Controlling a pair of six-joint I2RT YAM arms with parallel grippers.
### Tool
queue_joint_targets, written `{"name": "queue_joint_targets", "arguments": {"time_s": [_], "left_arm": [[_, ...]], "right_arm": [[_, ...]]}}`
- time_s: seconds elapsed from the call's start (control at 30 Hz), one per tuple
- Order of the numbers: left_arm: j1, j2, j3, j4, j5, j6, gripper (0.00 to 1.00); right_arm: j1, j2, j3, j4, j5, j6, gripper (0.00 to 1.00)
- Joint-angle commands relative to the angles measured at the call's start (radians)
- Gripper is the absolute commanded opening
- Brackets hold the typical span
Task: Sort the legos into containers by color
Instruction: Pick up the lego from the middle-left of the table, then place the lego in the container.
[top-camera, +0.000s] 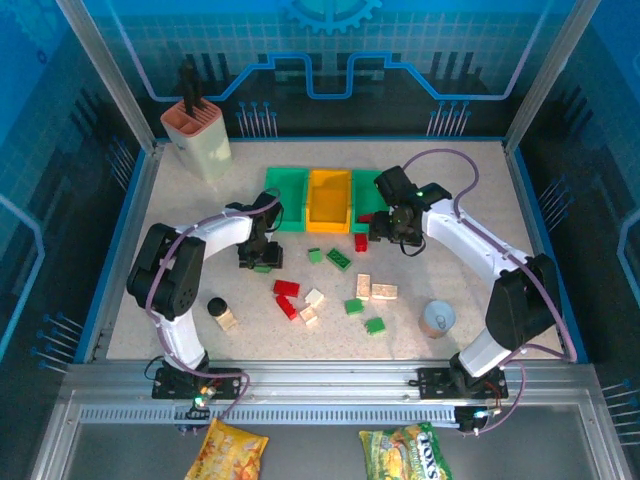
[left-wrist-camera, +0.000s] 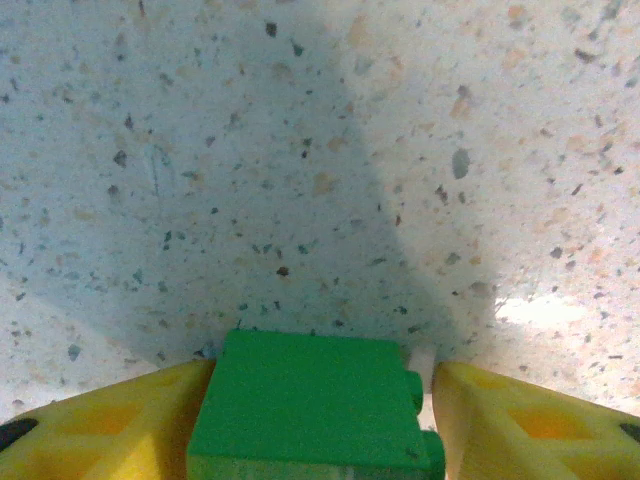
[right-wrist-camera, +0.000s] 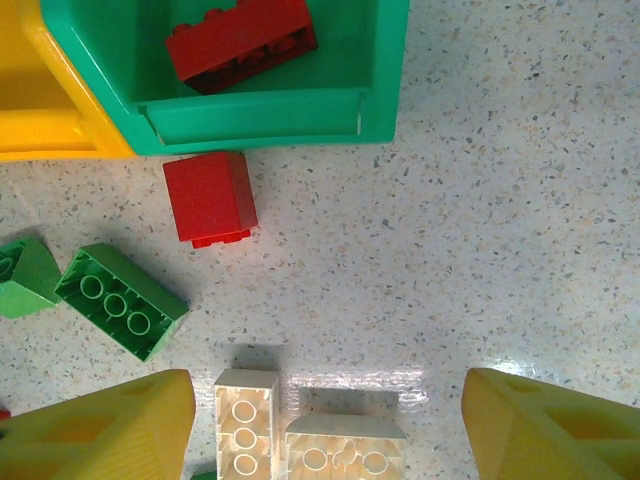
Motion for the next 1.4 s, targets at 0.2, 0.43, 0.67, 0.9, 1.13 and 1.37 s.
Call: {"name": "queue_joint_targets", "arguments": {"time_s": [0.2, 0.43, 0.67, 0.9, 1.13, 1.37], "left_arm": [[-0.005, 0.020, 0.020, -0.003, 0.022, 0.005, 0.52], [-0.004, -0.004, 0.012, -0.013, 0.037, 0.000, 0.45], [-0.005, -0.040, 0.047, -0.036, 0.058, -0.015, 0.41], [-0.040, -0.029, 0.166, -0.080, 0.070, -0.026, 0.40], [-0.106, 0.068, 0.411, -0.177, 0.047, -0.027, 0.41], [-0.151, 0.210, 0.697, -0.260, 0.042, -0.056, 0.40]], "right_arm": [[0.018, -0.044, 0.016, -0.046, 0.033, 0.020, 0.72], [0.022, -0.049, 0.019, -0.049, 0.037, 0.021, 0.72], [0.024, -0.061, 0.026, -0.057, 0.049, 0.021, 0.72], [0.024, -0.095, 0.011, -0.072, 0.075, 0.021, 0.72], [0.020, -0.158, -0.038, -0.097, 0.116, 0.017, 0.72], [0.014, -0.245, -0.090, -0.124, 0.149, 0.036, 0.72]]}}
